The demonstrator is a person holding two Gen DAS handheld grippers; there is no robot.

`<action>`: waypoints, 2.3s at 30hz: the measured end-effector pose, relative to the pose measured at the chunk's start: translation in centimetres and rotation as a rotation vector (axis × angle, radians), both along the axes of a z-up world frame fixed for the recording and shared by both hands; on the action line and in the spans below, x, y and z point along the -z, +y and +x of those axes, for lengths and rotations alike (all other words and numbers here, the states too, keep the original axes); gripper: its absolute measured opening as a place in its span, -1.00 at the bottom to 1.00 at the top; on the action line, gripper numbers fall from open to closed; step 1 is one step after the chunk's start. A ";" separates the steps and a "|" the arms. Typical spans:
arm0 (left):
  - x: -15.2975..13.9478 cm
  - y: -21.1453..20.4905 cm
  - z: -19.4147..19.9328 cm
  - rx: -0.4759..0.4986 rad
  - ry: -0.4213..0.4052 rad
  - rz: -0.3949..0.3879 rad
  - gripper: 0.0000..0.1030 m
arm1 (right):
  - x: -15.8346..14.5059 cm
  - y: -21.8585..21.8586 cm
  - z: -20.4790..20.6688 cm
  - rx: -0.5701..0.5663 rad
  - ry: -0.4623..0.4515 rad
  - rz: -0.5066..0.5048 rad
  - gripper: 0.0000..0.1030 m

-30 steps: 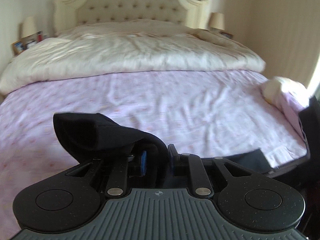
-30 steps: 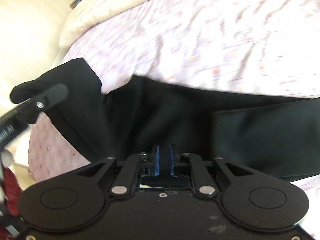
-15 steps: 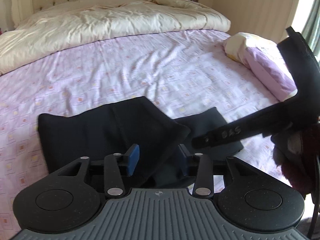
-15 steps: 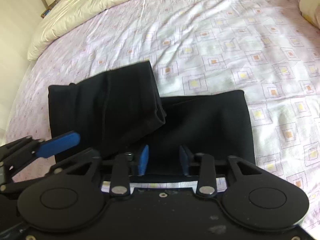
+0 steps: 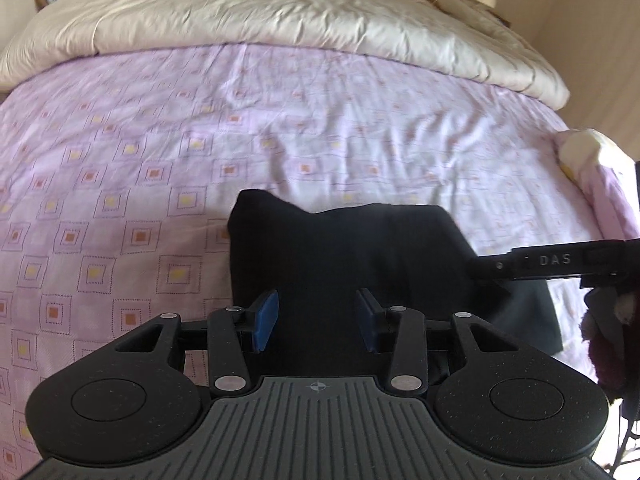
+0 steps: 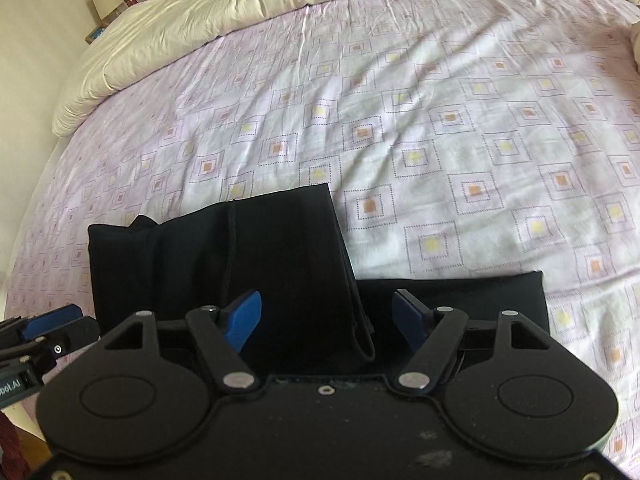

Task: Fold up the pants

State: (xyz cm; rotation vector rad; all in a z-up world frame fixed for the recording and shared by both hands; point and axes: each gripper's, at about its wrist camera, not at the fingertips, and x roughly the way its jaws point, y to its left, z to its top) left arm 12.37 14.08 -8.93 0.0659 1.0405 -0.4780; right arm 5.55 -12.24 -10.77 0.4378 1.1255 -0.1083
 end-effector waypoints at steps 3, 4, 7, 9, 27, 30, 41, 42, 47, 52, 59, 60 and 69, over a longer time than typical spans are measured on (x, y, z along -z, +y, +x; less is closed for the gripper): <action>1.1 0.1 1.2 -0.030 0.048 0.014 -0.21 | 0.8 -0.1 1.3 -0.023 0.028 0.003 0.54; 1.4 0.2 1.5 -0.039 0.059 0.015 -0.21 | 1.0 -0.2 1.7 -0.029 0.036 0.001 0.55; 1.7 0.6 2.1 -0.046 0.081 0.010 -0.20 | 2.0 -0.5 3.1 -0.051 0.064 0.020 0.58; 1.8 0.8 2.5 -0.044 0.095 0.006 -0.20 | 2.8 -0.7 4.0 -0.073 0.084 0.043 0.59; 1.9 2.1 3.1 -0.092 0.122 -0.025 -0.14 | -2.5 0.9 5.1 -0.141 -0.096 0.123 -0.75; 1.5 1.8 2.9 -0.075 0.113 -0.035 -0.13 | -6.0 1.8 3.1 -0.134 -0.156 0.092 -0.75; 0.6 -2.5 1.9 0.090 0.069 -0.092 -0.09 | -6.1 -3.3 -6.4 0.107 -0.003 -0.070 -0.75; 0.8 -3.0 1.9 0.103 0.069 -0.085 -0.09 | -5.2 -3.6 -6.8 0.112 0.019 -0.087 -0.75; 1.0 -4.8 2.1 0.144 0.056 -0.061 -0.09 | -3.8 -3.9 -7.1 0.117 0.025 -0.109 -0.75; 1.9 -6.2 3.2 0.148 0.030 -0.013 -0.09 | -5.5 -3.0 -6.3 0.054 -0.040 -0.181 -0.75; 5.2 -6.4 7.0 0.059 0.090 0.073 -0.09 | -1.0 -5.2 -5.2 0.075 0.077 -0.182 -0.75; 5.5 -6.4 7.3 0.057 0.103 0.073 -0.09 | -0.6 -5.2 -5.0 0.066 0.083 -0.191 -0.75; 7.4 -5.2 9.3 -0.089 0.189 0.079 0.35 | 1.5 -5.7 -4.3 0.041 0.121 -0.206 -0.65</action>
